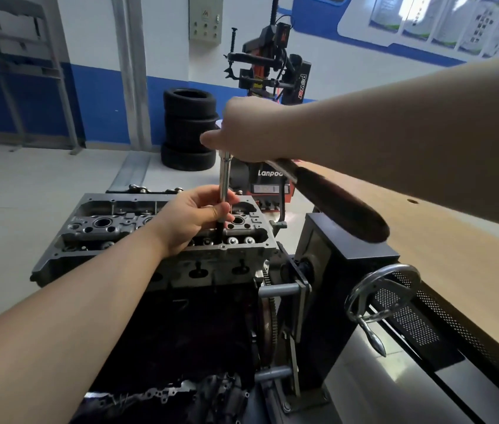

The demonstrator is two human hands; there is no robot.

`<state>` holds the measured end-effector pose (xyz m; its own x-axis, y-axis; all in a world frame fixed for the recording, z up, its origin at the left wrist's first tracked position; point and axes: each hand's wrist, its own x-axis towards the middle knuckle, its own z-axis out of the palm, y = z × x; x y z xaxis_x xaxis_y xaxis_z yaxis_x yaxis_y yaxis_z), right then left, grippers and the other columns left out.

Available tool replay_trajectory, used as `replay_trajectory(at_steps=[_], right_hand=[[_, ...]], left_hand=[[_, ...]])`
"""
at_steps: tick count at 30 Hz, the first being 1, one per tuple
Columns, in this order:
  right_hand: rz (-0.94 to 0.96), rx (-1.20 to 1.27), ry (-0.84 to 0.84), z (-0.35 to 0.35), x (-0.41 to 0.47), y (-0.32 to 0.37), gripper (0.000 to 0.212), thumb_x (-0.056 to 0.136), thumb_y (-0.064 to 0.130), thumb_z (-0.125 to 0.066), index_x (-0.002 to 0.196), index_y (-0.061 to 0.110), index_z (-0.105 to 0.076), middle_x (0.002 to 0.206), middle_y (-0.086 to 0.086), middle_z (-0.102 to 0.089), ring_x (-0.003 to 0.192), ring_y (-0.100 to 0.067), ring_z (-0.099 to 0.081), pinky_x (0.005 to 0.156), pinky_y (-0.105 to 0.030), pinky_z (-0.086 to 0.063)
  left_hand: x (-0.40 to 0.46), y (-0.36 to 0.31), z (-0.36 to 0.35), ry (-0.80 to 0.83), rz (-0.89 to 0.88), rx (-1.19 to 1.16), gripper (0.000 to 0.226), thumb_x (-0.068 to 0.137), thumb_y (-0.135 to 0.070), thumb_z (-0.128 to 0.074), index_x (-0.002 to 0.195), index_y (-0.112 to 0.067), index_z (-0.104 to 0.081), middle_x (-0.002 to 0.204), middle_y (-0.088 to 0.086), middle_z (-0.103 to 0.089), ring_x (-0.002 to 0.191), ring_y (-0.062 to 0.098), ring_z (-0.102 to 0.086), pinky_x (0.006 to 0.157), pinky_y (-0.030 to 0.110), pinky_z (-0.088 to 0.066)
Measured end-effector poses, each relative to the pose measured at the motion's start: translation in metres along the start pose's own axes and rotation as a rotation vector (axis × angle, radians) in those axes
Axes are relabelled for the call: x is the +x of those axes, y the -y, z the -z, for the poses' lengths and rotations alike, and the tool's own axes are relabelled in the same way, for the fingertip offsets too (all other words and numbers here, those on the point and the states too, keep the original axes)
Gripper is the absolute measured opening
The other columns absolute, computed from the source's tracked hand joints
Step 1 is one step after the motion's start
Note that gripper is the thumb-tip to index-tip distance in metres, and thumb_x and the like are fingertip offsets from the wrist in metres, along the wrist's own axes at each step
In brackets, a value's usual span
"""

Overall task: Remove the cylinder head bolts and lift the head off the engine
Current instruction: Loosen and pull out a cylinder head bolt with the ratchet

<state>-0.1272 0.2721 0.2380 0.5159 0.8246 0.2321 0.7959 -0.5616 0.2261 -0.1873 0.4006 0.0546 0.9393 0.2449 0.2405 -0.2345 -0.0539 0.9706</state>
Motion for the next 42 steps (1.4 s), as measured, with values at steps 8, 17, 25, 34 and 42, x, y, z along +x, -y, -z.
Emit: replay_trajectory(at_steps=[8,17,25,34,42], right_hand=[[0.035,0.167,0.188,0.017,-0.013,-0.008,0.03,0.11,0.038,-0.048,0.128,0.016,-0.056,0.081,-0.004,-0.063,0.057,-0.017,-0.062,0.045,-0.026,-0.05],[0.119,-0.044,0.045,0.0,-0.016,-0.013,0.052,0.109,0.058,-0.034,0.141,0.019,-0.044,0.097,-0.007,-0.058,0.08,-0.027,-0.057,0.064,-0.039,-0.045],[-0.088,0.147,0.068,-0.001,-0.002,-0.001,0.047,0.114,0.044,-0.029,0.086,0.014,-0.053,0.082,0.001,-0.053,0.065,-0.014,-0.051,0.058,-0.027,-0.04],[0.192,0.04,-0.188,-0.024,-0.004,-0.03,0.056,0.102,0.069,-0.037,0.117,0.019,-0.055,0.078,0.0,-0.054,0.076,-0.029,-0.056,0.062,-0.038,-0.045],[-0.023,-0.207,-0.094,-0.016,0.015,0.014,0.05,0.111,0.051,-0.032,0.088,0.011,-0.051,0.075,-0.002,-0.046,0.063,-0.017,-0.045,0.052,-0.031,-0.03]], left_hand=[[0.004,0.004,0.001,-0.007,0.021,-0.029,0.027,0.099,-0.011,-0.067,0.126,-0.011,-0.071,0.105,0.009,-0.075,0.097,0.025,-0.073,0.091,0.041,-0.064],[0.002,0.005,0.003,-0.013,0.014,0.0,0.024,0.097,-0.011,-0.07,0.12,-0.012,-0.07,0.099,0.004,-0.076,0.094,0.022,-0.074,0.091,0.042,-0.065],[0.004,0.005,0.001,-0.047,-0.008,0.091,0.021,0.1,-0.008,-0.069,0.12,-0.014,-0.07,0.106,0.008,-0.079,0.097,0.024,-0.077,0.091,0.042,-0.064],[-0.001,0.0,0.002,0.023,0.004,0.076,0.023,0.104,-0.01,-0.063,0.127,-0.014,-0.068,0.113,0.011,-0.078,0.106,0.025,-0.076,0.092,0.036,-0.064],[0.001,0.006,0.001,-0.083,-0.044,0.021,0.025,0.09,-0.01,-0.075,0.115,-0.01,-0.071,0.097,0.009,-0.079,0.09,0.026,-0.076,0.085,0.037,-0.065]])
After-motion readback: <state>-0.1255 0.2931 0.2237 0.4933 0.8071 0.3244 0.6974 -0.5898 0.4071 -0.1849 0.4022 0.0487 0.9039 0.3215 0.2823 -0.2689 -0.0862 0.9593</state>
